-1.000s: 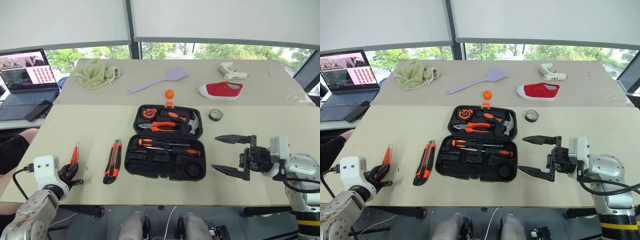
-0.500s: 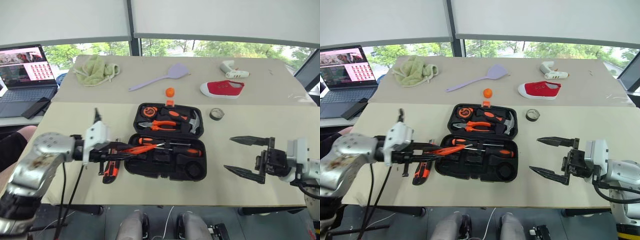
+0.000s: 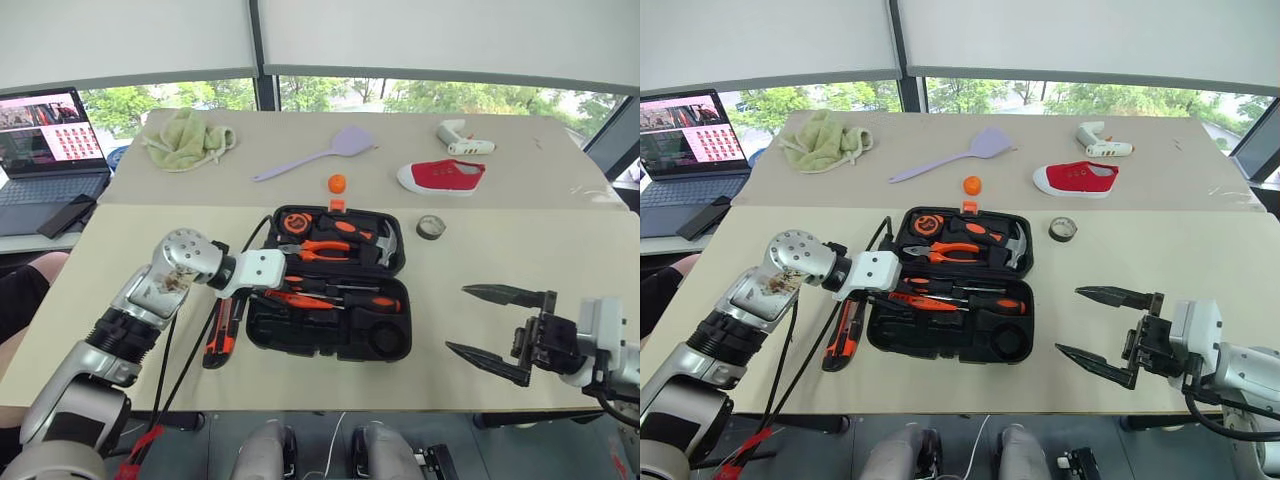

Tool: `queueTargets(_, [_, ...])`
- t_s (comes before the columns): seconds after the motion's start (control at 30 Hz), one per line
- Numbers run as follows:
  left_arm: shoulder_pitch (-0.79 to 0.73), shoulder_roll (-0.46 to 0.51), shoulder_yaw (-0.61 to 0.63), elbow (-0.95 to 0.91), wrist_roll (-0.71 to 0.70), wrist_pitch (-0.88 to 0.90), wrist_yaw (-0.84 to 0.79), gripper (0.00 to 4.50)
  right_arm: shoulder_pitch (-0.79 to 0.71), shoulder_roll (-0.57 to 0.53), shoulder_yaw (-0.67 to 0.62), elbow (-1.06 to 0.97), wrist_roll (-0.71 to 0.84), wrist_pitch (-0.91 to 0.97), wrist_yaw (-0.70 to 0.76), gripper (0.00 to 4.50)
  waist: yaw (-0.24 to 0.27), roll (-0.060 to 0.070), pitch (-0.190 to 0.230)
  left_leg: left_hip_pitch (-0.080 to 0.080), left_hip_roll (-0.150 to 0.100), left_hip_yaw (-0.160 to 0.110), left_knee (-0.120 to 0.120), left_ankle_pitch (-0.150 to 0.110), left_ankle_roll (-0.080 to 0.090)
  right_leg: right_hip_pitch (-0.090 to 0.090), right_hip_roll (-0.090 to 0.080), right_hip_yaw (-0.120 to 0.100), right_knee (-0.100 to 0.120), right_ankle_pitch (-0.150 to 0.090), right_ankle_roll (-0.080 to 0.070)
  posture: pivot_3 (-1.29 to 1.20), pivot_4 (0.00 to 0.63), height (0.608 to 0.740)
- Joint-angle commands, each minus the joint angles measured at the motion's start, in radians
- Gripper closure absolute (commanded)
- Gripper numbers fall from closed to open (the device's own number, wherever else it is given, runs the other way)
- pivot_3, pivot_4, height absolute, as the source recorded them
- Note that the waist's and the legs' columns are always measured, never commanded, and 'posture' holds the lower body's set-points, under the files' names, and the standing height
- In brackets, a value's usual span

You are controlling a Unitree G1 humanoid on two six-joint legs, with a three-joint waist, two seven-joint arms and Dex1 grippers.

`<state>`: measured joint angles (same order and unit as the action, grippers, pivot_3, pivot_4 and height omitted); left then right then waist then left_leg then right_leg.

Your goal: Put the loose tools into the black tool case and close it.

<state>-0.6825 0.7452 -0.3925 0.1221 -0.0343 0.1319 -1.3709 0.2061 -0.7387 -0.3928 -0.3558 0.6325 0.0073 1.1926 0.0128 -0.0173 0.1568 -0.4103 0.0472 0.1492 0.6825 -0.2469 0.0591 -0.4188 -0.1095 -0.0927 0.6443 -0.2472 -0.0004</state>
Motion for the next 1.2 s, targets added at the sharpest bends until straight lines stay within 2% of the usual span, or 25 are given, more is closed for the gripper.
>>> queueTargets(0.03, [0.015,0.035,-0.013,-0.052,0.05,0.083,-0.003,4.03,-0.01,-0.003,-0.024,-0.028,0.02,-0.001,-0.014,0.0,-0.002,0.0,0.0,0.0,0.0,0.0,0.0,0.0,0.0,0.0,0.0,0.0,0.0,0.0,0.0,0.0,0.15,0.74])
queueTargets(0.2, [0.03,0.034,-0.019,-0.093,0.082,0.149,0.024,4.03,-0.028,-0.004,-0.01,-0.022,0.019,0.003,-0.019,0.0,-0.003,0.0,0.0,0.001,0.0,0.0,0.0,0.0,0.0,0.0,0.0,0.001,0.001,0.0,0.0,0.0,0.15,0.74])
queueTargets(0.37, [0.05,0.01,-0.007,-0.125,0.041,0.204,0.022,4.03,-0.043,-0.006,-0.004,-0.011,0.017,0.008,-0.015,0.0,-0.001,0.0,0.0,0.002,0.0,0.0,0.0,0.0,0.001,0.001,0.0,0.001,0.002,0.0,0.0,0.0,0.15,0.74])
queueTargets(0.43, [0.064,0.003,0.028,-0.147,-0.011,0.206,0.014,3.02,-0.047,-0.009,-0.003,-0.004,0.017,0.009,-0.01,0.0,-0.001,0.0,0.0,0.003,0.0,0.0,0.0,0.0,0.001,0.001,0.0,0.002,0.002,0.0,0.0,0.0,0.15,0.74])
queueTargets(0.5, [0.07,-0.014,0.092,-0.155,-0.039,0.151,0.06,2.44,-0.047,-0.008,-0.003,0.003,0.02,0.015,-0.012,0.0,-0.001,0.0,0.0,0.002,0.0,0.0,0.0,0.0,0.0,0.001,0.0,0.002,0.002,0.0,0.0,0.0,0.15,0.74])
queueTargets(0.7, [0.06,-0.024,0.238,-0.21,-0.146,0.189,0.125,2.44,-0.056,-0.02,0.008,0.002,0.023,0.037,0.003,0.0,-0.001,-0.002,0.001,0.0,0.001,-0.001,0.003,0.0,0.0,0.0,0.0,0.001,0.003,0.0,0.0,0.0,0.15,0.74])
queueTargets(0.8, [0.103,-0.024,0.241,-0.192,-0.145,0.136,0.124,2.44,-0.078,-0.008,0.026,0.006,0.016,0.04,-0.005,0.0,-0.001,-0.002,0.001,0.0,0.0,-0.001,0.003,0.0,0.0,0.001,-0.001,0.001,0.003,0.0,0.0,0.0,0.15,0.74])
queueTargets(0.93, [0.181,-0.056,0.208,-0.13,-0.144,0.035,0.1,3.56,-0.077,0.01,0.045,-0.004,0.009,0.037,-0.011,0.0,-0.001,-0.002,0.001,0.001,0.0,0.0,0.003,0.0,0.0,0.001,0.0,0.001,0.003,0.0,0.0,0.0,0.15,0.74])
queueTargets(1.0, [0.195,-0.075,0.196,-0.106,-0.137,0.039,0.11,4.3,-0.079,0.013,0.044,0.003,0.008,0.032,-0.012,0.0,0.001,-0.002,0.001,0.0,0.0,0.0,0.004,0.0,0.0,0.001,0.0,0.001,0.003,0.0,0.0,0.0,0.15,0.74])
queueTargets(1.03, [0.195,-0.086,0.196,-0.091,-0.134,0.045,0.12,4.47,-0.081,0.014,0.045,0.006,0.007,0.03,-0.013,0.0,0.002,-0.002,0.001,0.0,0.0,0.0,0.004,0.0,0.0,0.001,0.0,0.001,0.003,0.0,0.0,0.0,0.15,0.74])
queueTargets(1.1, [0.194,-0.094,0.183,-0.056,-0.103,0.049,0.148,4.47,-0.081,0.017,0.047,0.008,0.006,0.027,-0.013,0.0,0.005,-0.002,0.001,-0.001,0.0,-0.001,0.006,0.0,0.0,0.001,0.0,0.0,0.003,0.0,0.0,0.0,0.15,0.74])
queueTargets(1.2, [0.201,-0.079,0.136,-0.004,-0.03,-0.047,0.15,4.47,-0.075,0.023,0.051,0.002,0.004,0.025,-0.017,0.0,0.004,-0.002,0.001,0.0,0.0,-0.001,0.007,-0.001,0.002,0.002,-0.001,0.0,0.003,0.0,0.001,0.0,0.15,0.74])
